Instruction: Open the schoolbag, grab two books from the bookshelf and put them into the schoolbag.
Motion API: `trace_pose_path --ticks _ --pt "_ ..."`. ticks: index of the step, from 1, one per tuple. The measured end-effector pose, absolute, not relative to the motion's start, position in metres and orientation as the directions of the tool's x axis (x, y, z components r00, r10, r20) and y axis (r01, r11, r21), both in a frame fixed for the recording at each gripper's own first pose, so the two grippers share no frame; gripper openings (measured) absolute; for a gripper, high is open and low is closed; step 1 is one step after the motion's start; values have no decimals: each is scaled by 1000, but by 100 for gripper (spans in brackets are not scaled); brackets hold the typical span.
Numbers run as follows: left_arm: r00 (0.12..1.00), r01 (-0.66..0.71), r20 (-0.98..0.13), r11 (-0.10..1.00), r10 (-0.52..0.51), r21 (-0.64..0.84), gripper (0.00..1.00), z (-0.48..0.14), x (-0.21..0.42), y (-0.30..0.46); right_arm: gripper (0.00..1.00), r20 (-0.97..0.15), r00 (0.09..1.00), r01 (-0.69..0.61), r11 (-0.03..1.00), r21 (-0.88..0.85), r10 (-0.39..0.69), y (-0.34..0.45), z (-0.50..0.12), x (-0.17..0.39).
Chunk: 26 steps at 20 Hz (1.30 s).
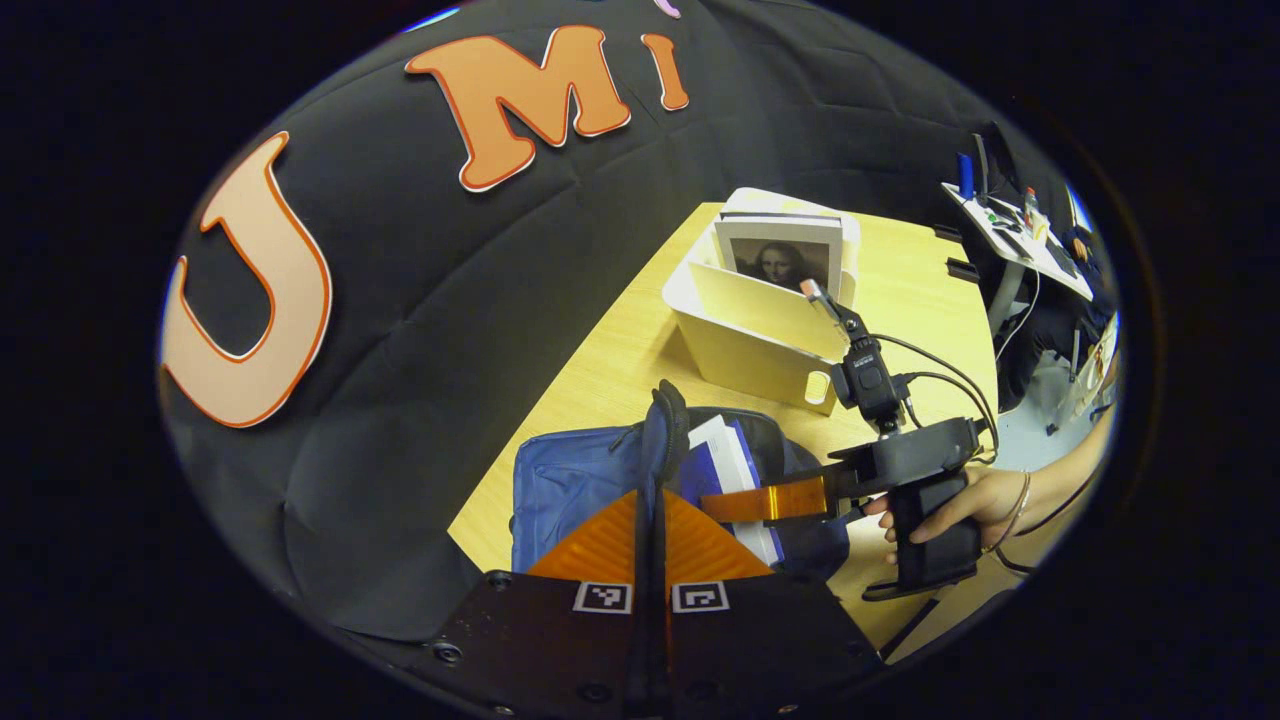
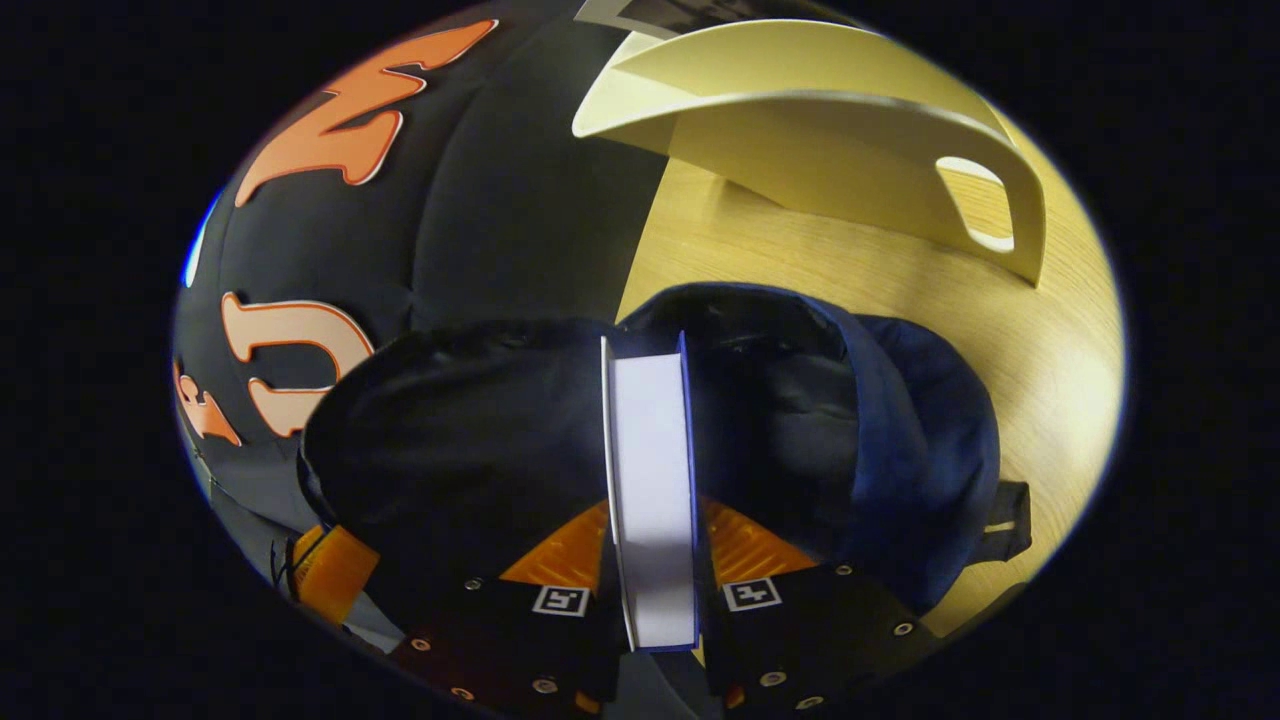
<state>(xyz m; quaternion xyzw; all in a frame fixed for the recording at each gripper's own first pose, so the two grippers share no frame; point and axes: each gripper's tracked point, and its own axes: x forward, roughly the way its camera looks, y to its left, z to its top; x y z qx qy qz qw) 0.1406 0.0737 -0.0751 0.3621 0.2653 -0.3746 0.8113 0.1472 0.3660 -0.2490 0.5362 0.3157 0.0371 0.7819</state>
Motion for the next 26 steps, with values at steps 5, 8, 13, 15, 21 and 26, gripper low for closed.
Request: trace_pose_path --ticks 5,8,13,15,21,26 --pt "574 798 -706 476 -415 369 0 -79 144 76 98 -534 748 335 471 816 394 356 -249 138" --pt "579 792 -703 488 -413 367 1 -78 145 78 97 -560 732 336 509 792 388 346 -241 130" --pt "584 789 -698 492 -414 369 0 -77 140 79 97 -581 726 315 572 757 369 320 -241 111" --pt "588 788 -697 486 -411 379 1 -78 140 77 97 -591 725 302 609 733 353 305 -241 98" --pt "583 794 -705 466 -404 390 1 -84 132 68 97 -602 756 284 700 655 256 234 -231 58" --pt "584 790 -704 485 -405 375 1 -86 128 66 97 -625 765 299 774 559 155 146 -205 18"
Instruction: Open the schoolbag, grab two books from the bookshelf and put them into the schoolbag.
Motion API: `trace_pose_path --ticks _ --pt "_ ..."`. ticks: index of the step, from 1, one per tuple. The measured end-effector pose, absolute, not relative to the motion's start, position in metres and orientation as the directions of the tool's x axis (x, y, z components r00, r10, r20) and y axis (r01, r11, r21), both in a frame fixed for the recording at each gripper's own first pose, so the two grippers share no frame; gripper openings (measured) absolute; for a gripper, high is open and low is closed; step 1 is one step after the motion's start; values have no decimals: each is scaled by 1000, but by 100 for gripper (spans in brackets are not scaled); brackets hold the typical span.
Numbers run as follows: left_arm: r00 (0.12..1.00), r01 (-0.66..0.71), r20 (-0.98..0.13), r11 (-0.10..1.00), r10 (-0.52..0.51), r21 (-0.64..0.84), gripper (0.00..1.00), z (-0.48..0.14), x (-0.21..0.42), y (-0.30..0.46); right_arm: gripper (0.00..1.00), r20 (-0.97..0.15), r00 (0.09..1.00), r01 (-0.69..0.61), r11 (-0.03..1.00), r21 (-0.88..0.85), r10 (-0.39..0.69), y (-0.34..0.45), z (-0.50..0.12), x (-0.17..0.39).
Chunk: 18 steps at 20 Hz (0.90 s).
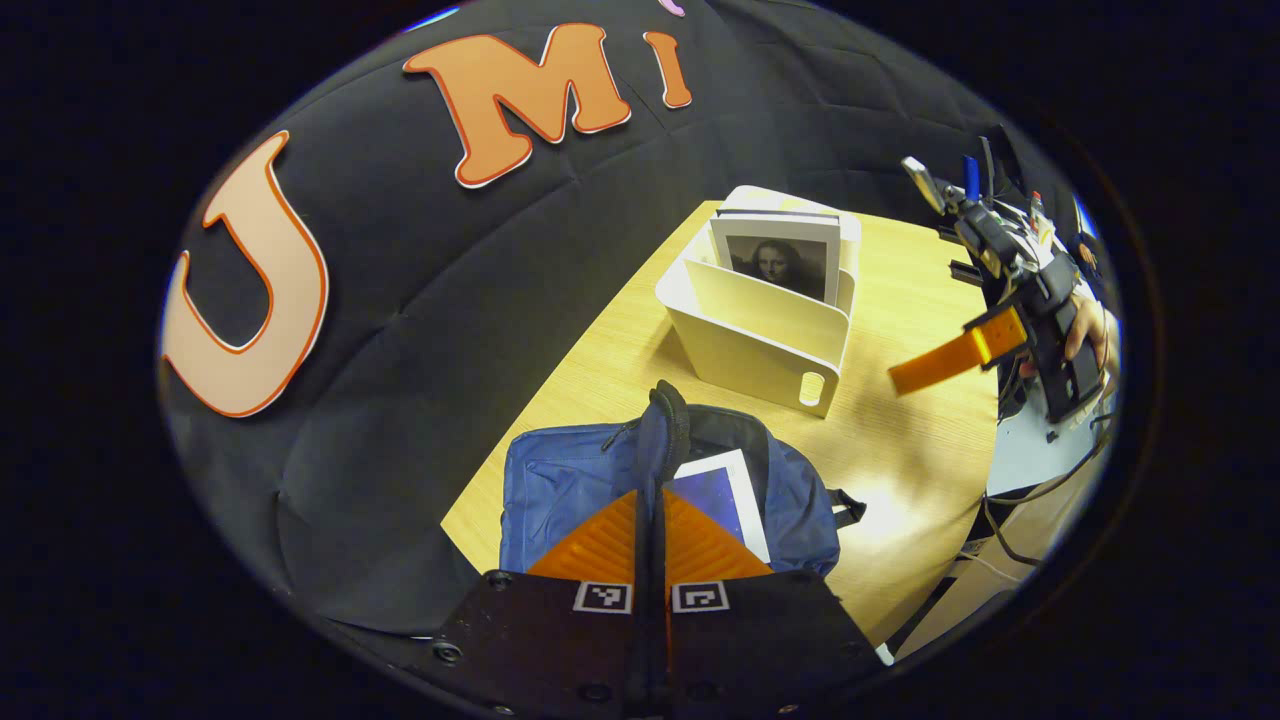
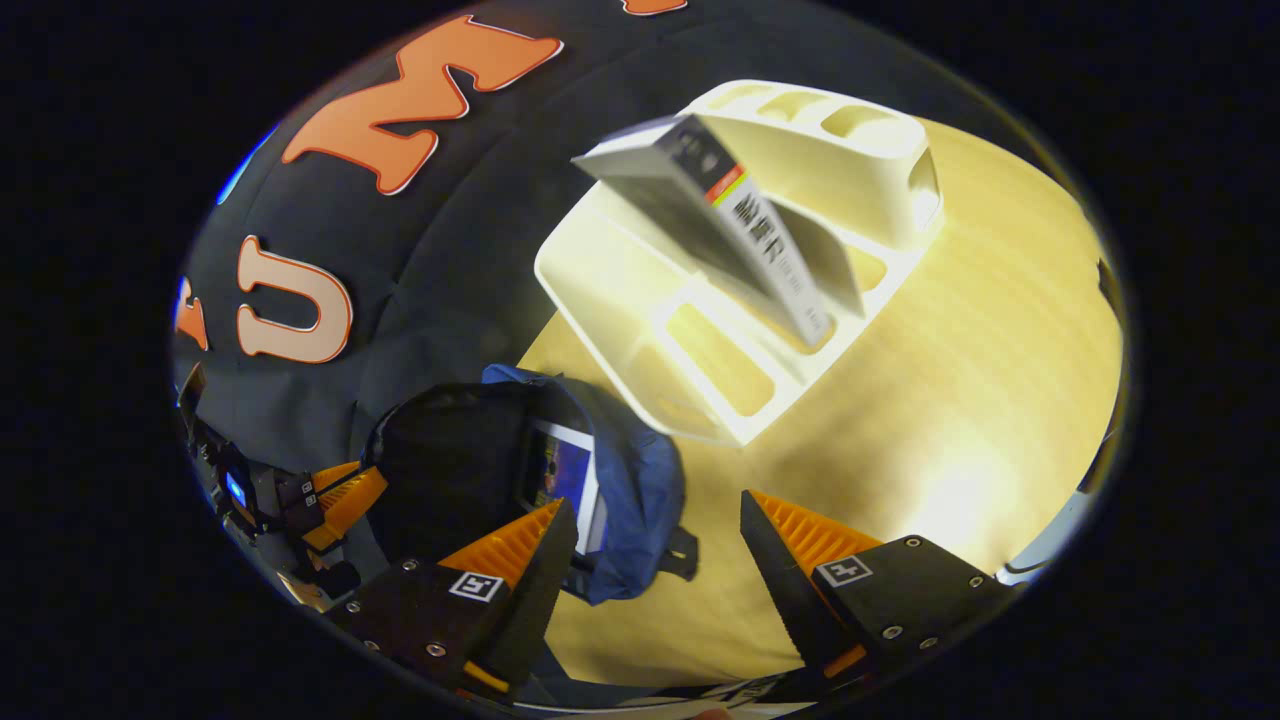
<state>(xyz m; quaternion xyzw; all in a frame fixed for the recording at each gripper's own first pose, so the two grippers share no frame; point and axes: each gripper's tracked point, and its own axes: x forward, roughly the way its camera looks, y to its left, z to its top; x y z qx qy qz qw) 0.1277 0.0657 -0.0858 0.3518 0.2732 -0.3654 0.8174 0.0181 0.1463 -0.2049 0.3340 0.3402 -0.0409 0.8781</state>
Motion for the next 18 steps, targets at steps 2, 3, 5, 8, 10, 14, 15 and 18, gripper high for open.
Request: trace_pose_path --ticks 2,3,5,8,10,14,15,18 --pt "585 785 -705 498 -402 367 0 -87 127 65 97 -632 771 305 825 476 80 105 -184 12" --pt "585 783 -705 503 -400 365 1 -89 126 65 97 -633 772 297 849 437 56 90 -171 13" --pt "596 771 -700 522 -393 363 0 -88 127 66 97 -623 781 269 888 372 25 67 -139 17" --pt "594 766 -705 541 -389 347 0 -93 125 67 97 -613 790 232 937 262 -25 44 -98 33" --pt "603 757 -701 551 -381 351 0 -91 128 68 97 -608 793 190 965 181 -43 39 -74 49" --pt "607 743 -699 582 -378 330 1 -93 130 70 98 -608 794 90 991 102 -10 53 -41 93" --pt "606 741 -701 587 -376 326 1 -93 130 70 97 -613 790 74 995 70 -16 53 -37 105" --pt "607 733 -703 602 -370 316 1 -96 130 74 97 -637 770 32 999 -9 -31 57 -34 138"
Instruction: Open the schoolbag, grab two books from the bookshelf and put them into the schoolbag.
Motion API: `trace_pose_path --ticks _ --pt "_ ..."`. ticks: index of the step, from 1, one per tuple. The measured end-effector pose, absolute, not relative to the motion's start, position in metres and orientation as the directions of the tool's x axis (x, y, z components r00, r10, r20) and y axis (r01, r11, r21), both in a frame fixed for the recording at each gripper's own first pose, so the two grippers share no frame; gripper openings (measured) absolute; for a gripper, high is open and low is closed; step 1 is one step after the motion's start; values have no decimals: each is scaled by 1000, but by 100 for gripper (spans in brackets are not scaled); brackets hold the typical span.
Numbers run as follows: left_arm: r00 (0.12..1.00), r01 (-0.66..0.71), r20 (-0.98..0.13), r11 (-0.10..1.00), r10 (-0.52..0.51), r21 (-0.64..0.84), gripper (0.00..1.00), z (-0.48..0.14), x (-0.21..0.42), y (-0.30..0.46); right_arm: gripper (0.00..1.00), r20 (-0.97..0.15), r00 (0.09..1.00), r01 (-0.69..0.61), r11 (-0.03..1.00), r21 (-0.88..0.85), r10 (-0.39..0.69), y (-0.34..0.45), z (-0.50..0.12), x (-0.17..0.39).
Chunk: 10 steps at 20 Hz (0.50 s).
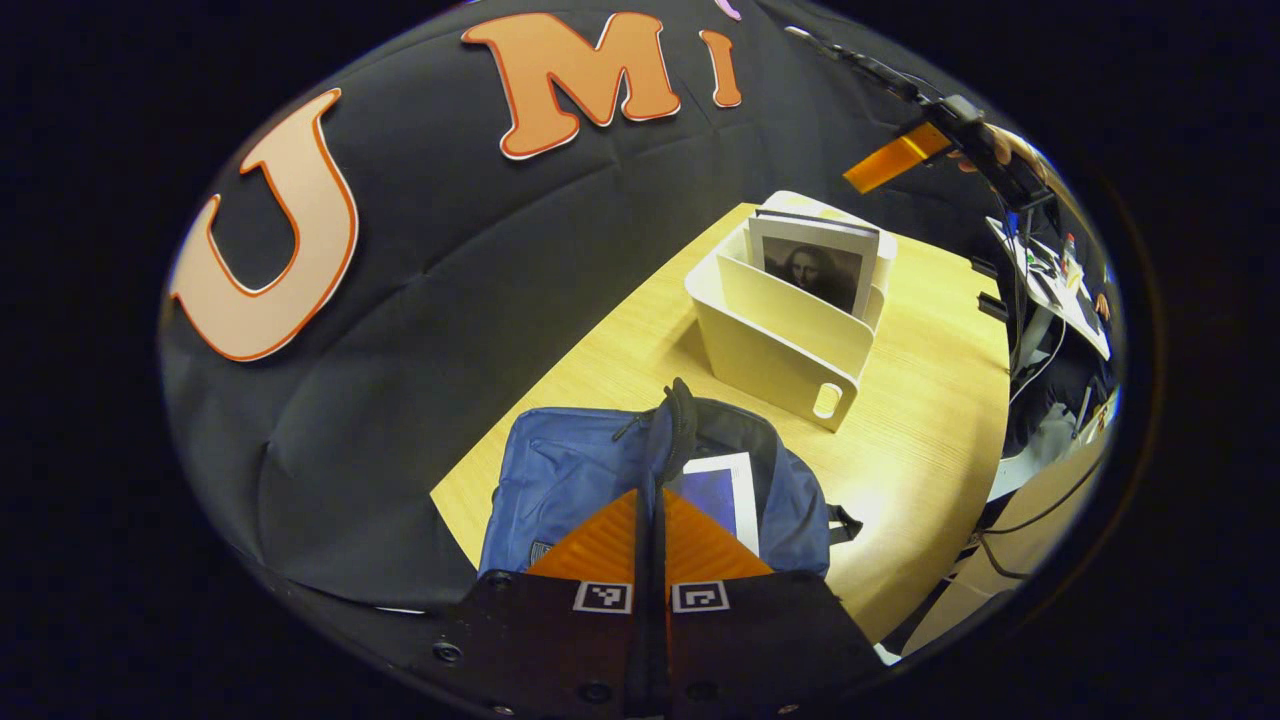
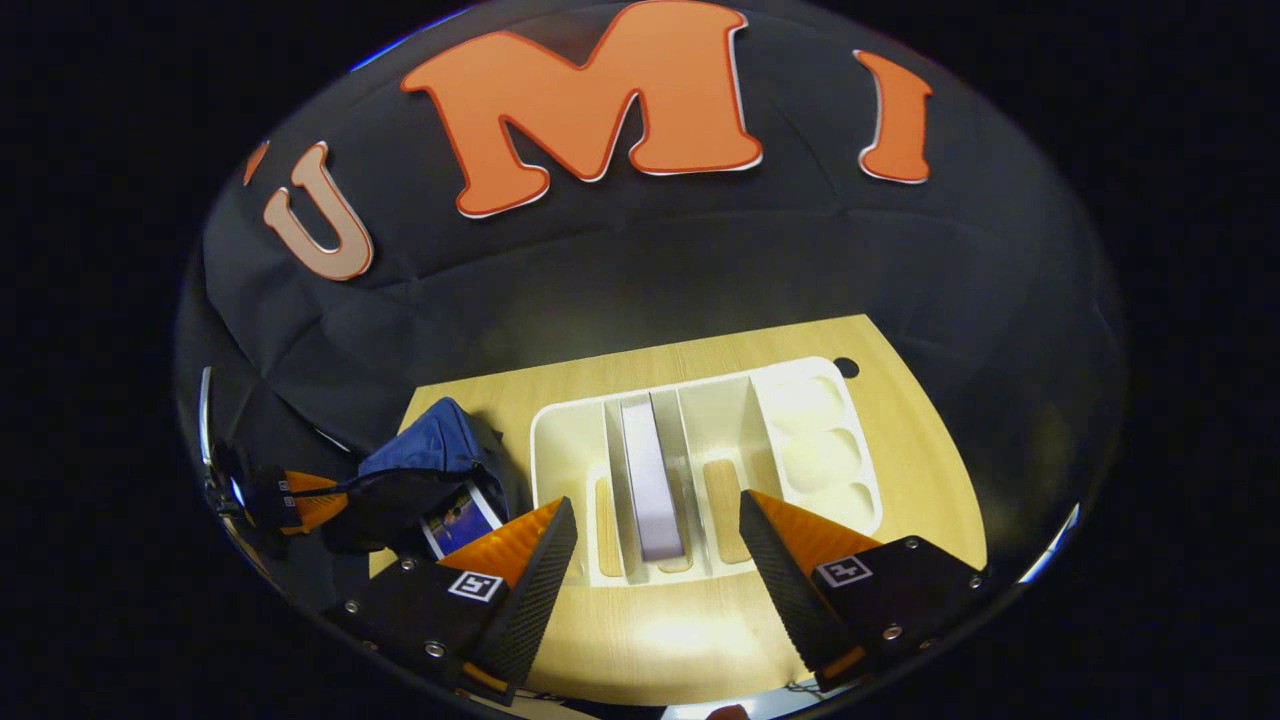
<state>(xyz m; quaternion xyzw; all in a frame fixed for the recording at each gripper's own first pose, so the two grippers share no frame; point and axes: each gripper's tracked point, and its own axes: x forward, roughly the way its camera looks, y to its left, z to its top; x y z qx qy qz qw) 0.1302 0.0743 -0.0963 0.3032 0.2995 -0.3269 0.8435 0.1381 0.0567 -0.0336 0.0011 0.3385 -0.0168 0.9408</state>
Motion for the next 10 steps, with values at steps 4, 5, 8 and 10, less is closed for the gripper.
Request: trace_pose_path --ticks 4,5,8,10 --pt "608 725 -707 615 -360 309 1 -97 135 79 98 -683 729 -14 997 -73 -40 63 -44 175" --pt "608 723 -709 618 -358 308 1 -97 137 79 97 -700 713 -23 996 -85 -43 63 -49 182" --pt "601 723 -716 623 -354 298 1 -102 140 81 98 -752 658 -52 994 -92 -35 69 -72 195" --pt "596 724 -720 627 -356 289 0 -105 140 79 98 -769 633 -46 986 -158 -94 56 -90 199"
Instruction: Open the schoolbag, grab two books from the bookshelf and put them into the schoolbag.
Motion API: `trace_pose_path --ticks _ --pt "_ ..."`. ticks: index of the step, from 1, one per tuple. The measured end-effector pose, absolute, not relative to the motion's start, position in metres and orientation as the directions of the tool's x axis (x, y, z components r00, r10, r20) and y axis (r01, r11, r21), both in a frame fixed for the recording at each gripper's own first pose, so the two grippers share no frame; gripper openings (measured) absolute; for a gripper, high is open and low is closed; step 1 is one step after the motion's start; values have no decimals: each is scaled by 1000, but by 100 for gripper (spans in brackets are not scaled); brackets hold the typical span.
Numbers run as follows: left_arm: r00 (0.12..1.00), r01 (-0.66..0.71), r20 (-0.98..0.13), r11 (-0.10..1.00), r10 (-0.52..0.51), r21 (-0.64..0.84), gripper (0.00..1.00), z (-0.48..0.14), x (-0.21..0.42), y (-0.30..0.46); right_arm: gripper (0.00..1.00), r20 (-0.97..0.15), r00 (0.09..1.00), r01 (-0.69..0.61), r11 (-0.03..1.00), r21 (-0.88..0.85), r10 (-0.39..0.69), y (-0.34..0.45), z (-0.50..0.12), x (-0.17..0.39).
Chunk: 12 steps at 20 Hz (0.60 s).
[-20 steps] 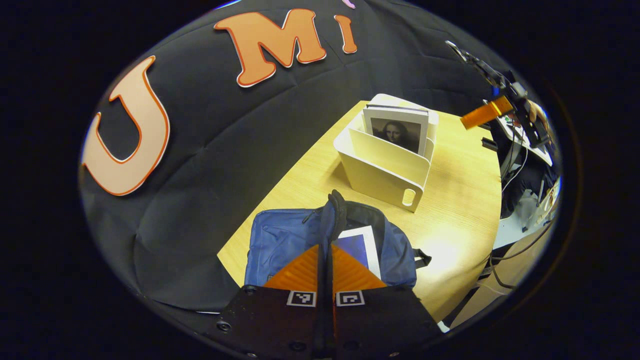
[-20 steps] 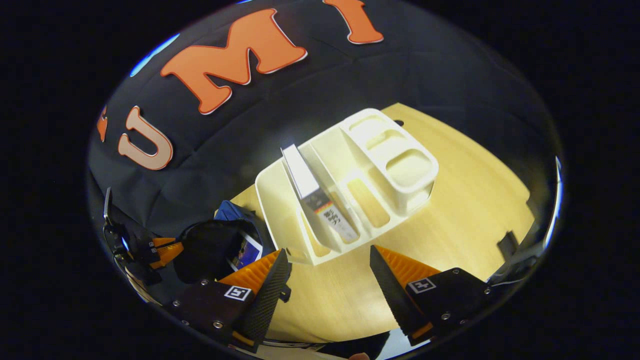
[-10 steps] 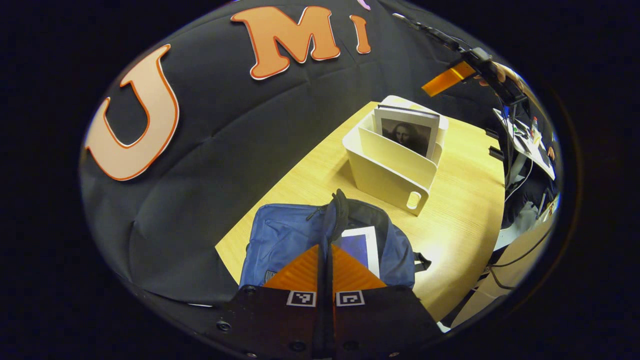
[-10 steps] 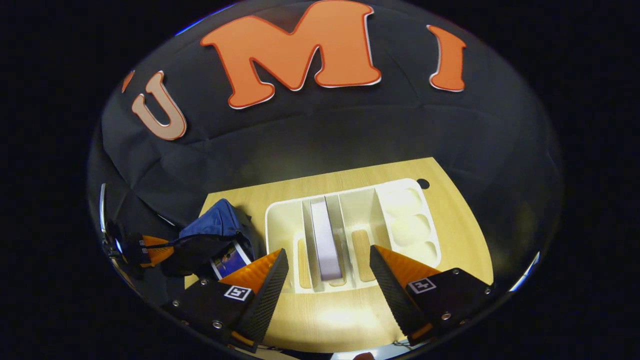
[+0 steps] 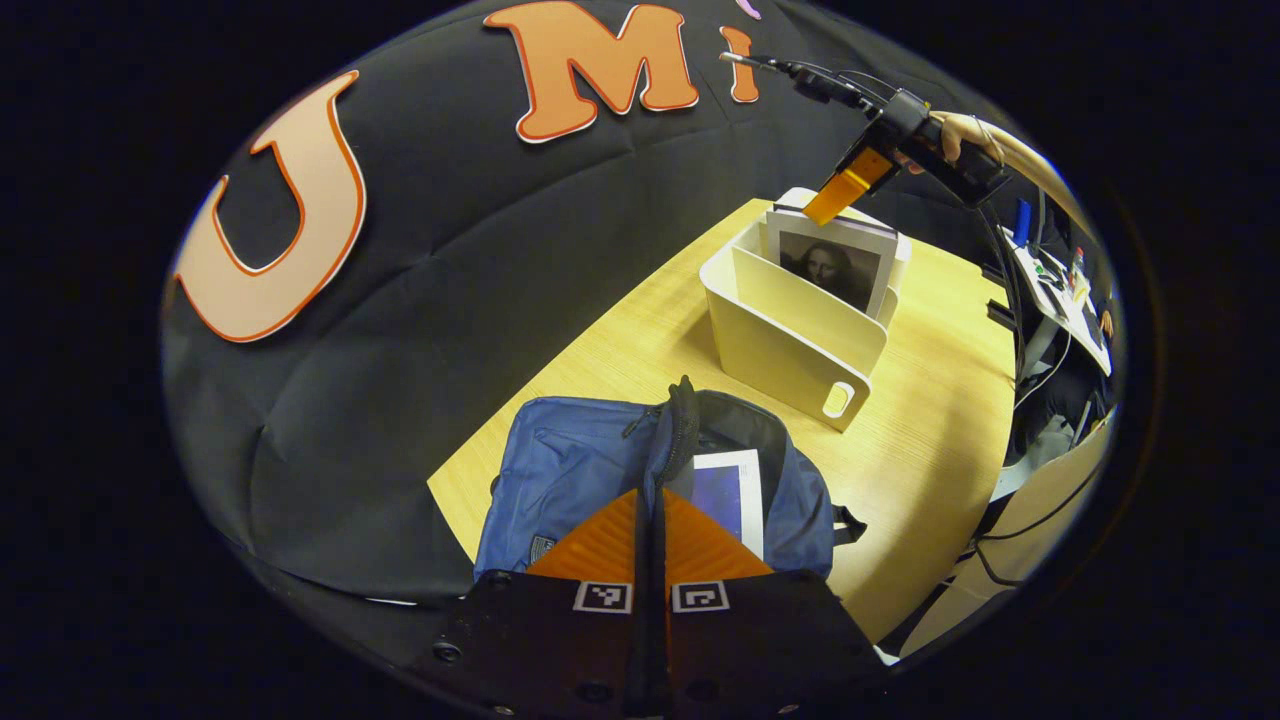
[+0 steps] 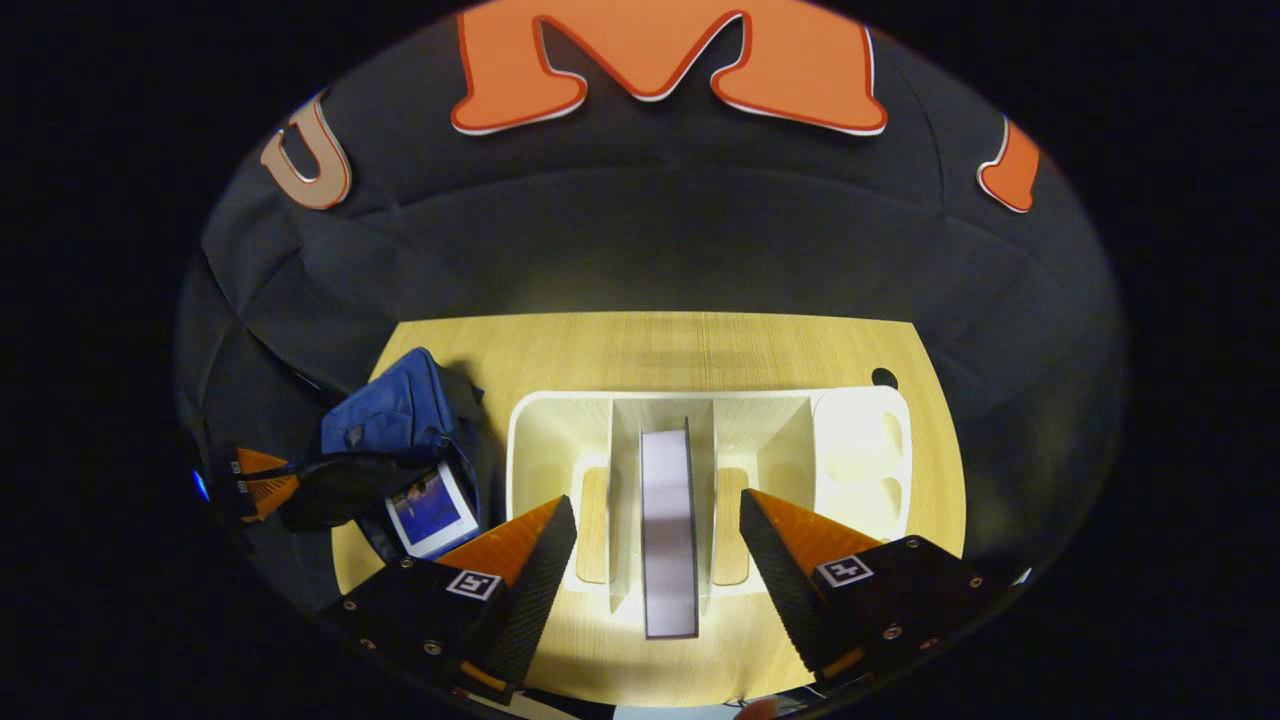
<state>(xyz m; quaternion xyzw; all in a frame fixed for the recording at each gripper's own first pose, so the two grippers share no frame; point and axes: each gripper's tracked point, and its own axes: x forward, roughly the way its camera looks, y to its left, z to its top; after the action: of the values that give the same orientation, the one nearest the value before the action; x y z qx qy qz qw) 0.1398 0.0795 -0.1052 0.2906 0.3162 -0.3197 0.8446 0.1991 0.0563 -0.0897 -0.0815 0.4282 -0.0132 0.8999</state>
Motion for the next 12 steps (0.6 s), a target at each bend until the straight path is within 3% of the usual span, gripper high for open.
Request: trace_pose_path --ticks 6,10,11,12 --pt "593 715 -726 642 -349 276 0 -111 142 86 98 -813 572 -48 985 -168 -110 56 -123 196" --pt "591 717 -728 640 -346 278 0 -110 142 87 68 -831 545 -50 984 -169 -115 56 -135 192" --pt "592 717 -729 639 -345 280 1 -110 142 87 46 -833 540 -53 983 -178 -122 54 -137 192" --pt "591 717 -729 638 -345 279 0 -110 142 87 47 -833 542 -51 985 -165 -112 56 -137 191"
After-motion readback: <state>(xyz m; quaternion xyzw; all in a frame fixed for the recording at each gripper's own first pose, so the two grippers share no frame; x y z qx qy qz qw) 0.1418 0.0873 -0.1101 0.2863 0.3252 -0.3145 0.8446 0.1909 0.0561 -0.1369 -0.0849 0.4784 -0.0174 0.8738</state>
